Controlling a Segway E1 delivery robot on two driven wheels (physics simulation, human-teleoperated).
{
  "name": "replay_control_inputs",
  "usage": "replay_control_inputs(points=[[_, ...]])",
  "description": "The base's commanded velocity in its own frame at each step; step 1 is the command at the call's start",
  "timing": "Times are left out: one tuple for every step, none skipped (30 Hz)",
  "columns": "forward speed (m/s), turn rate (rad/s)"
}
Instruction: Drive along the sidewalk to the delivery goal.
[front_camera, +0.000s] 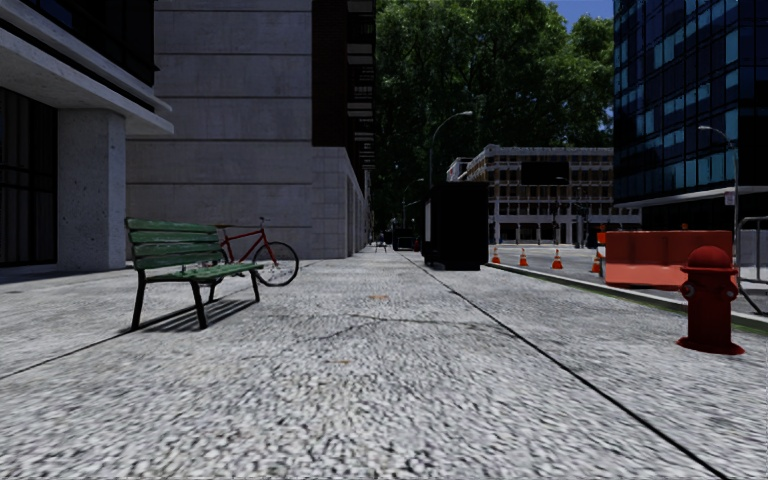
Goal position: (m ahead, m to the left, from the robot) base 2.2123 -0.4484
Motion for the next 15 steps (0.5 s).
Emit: replay_control_inputs(points=[[2.0, 0.0], [2.0, 0.0], [2.0, 0.0], [2.0, 0.0], [2.0, 0.0], [2.0, 0.0], [2.0, 0.0], [2.0, 0.0], [2.0, 0.0], [2.0, 0.0], [2.0, 0.0], [2.0, 0.0], [2.0, 0.0], [2.0, 0.0], [2.0, 0.0]])
